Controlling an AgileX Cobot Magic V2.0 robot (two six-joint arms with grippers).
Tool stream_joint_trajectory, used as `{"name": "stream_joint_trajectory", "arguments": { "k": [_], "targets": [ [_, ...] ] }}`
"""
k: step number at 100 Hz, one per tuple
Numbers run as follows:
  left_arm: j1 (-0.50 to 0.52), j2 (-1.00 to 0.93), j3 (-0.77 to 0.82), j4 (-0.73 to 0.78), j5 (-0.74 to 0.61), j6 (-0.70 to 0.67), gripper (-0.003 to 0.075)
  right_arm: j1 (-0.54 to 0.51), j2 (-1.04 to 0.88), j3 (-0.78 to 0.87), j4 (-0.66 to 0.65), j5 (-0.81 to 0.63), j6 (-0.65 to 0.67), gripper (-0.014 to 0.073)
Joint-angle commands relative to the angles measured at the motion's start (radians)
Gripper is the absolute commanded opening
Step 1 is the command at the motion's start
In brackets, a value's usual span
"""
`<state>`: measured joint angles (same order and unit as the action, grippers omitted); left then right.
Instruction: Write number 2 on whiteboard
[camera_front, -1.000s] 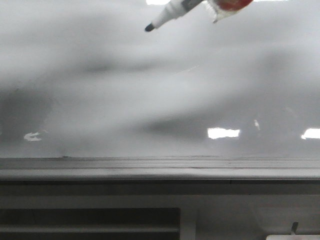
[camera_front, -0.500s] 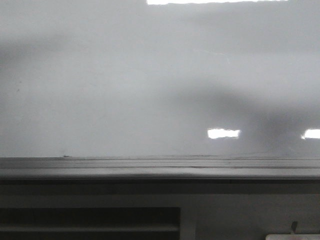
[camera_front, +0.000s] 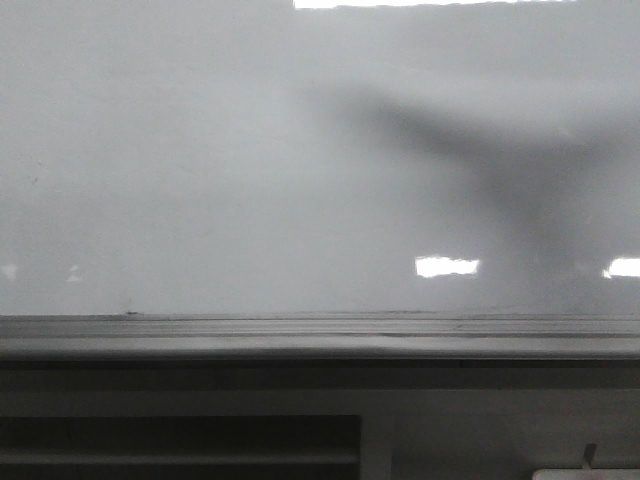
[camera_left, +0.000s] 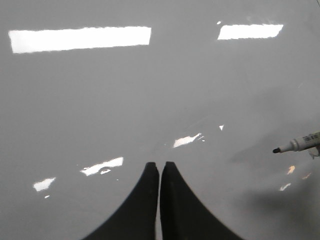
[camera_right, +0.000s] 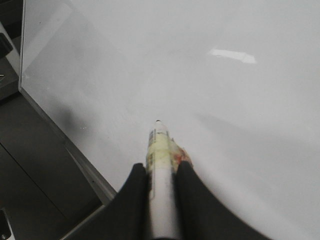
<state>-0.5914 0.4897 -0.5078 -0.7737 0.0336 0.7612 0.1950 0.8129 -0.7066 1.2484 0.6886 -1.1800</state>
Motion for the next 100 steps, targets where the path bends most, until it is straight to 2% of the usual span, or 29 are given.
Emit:
{"name": "stream_joint_trajectory", "arguments": {
  "k": [1, 13, 53, 100],
  "targets": [
    [0.003, 0.001, -0.026, -0.001, -0.079, -0.011, -0.0020, 0.021, 0.033, -0.028, 0.084, -0.026, -0.067, -0.0062],
    [0.003, 0.001, -0.026, -0.001, -0.087, -0.011, -0.0020, 0.076, 0.065, -0.028, 0.084, -0.071, -0.098, -0.0062],
    [0.003, 0.005, -0.026, 0.002, -0.087, -0.011, -0.0020, 0.332, 0.169, -0.030, 0.084, -0.391, -0.146, -0.0062],
    [0.003, 0.005, -0.026, 0.002, -0.087, -0.009, -0.0020, 0.350, 0.206, -0.030, 0.084, -0.559, -0.151, -0.0062]
  ]
}}
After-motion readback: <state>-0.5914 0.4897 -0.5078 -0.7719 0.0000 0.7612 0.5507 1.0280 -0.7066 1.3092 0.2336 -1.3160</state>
